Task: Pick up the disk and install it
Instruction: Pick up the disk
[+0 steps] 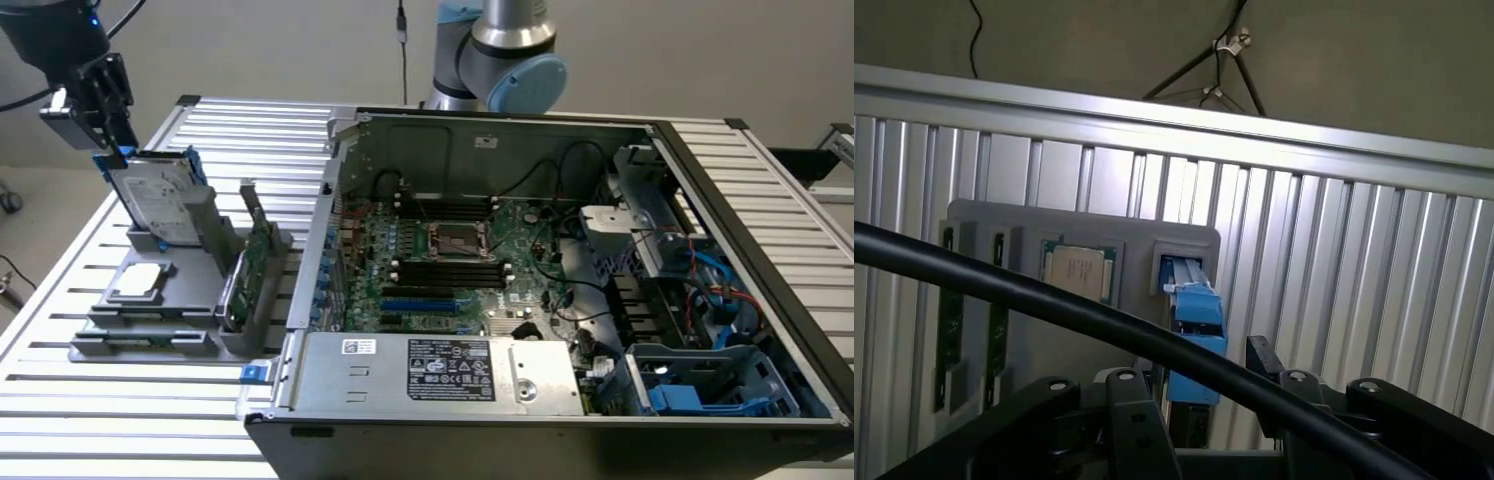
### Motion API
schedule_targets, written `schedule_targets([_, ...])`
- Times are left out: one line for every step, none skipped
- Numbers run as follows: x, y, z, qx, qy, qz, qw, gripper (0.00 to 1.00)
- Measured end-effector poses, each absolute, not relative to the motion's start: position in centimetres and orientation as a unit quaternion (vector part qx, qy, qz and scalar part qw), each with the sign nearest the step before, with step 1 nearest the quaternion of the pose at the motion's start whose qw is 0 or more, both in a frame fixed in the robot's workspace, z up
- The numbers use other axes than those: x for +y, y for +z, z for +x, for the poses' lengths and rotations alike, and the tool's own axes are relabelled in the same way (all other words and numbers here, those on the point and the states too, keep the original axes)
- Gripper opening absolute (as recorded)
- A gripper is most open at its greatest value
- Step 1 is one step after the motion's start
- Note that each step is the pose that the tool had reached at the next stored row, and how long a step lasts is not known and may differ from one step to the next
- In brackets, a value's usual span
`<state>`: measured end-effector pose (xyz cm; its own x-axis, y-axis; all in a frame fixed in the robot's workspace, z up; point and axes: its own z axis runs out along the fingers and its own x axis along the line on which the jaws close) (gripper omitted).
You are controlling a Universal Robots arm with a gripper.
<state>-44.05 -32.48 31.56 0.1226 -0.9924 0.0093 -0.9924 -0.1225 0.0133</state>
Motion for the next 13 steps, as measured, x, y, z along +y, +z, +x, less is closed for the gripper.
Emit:
schedule_targets([-32.5,31.4,-44.1,-0.662,-0.001,0.749,0.008,0.48])
schedule_targets([-32.5,31.2,-44.1,-0.662,-0.001,0.75,0.008,0.48])
schedule_targets([-32.5,31.0,-44.1,-0.662,-0.001,0.75,0.008,0.48])
schedule_targets([-32.5,30.8,-44.1,-0.662,-0.001,0.75,0.008,0.48])
schedule_targets([-32.5,30.7,-44.1,-0.662,-0.001,0.75,0.008,0.48])
schedule_targets([-32.5,30.5,-44.1,-0.662,-0.001,0.75,0.008,0.48])
schedule_targets([-32.5,30.3,-44.2,-0.662,-0.001,0.75,0.008,0.48])
schedule_targets([-32.5,30.1,-44.2,-0.662,-0.001,0.75,0.008,0.48])
schedule_targets([-32.5,30.0,-44.2,-0.661,-0.001,0.75,0.008,0.48])
schedule_targets([-32.5,29.8,-44.2,-0.661,-0.001,0.75,0.008,0.48])
schedule_targets([-32.5,29.7,-44.2,-0.661,-0.001,0.75,0.008,0.48])
schedule_targets([-32.5,29.7,-44.2,-0.662,-0.001,0.75,0.008,0.48])
schedule_targets([-32.5,29.6,-44.2,-0.662,-0.001,0.75,0.008,0.48])
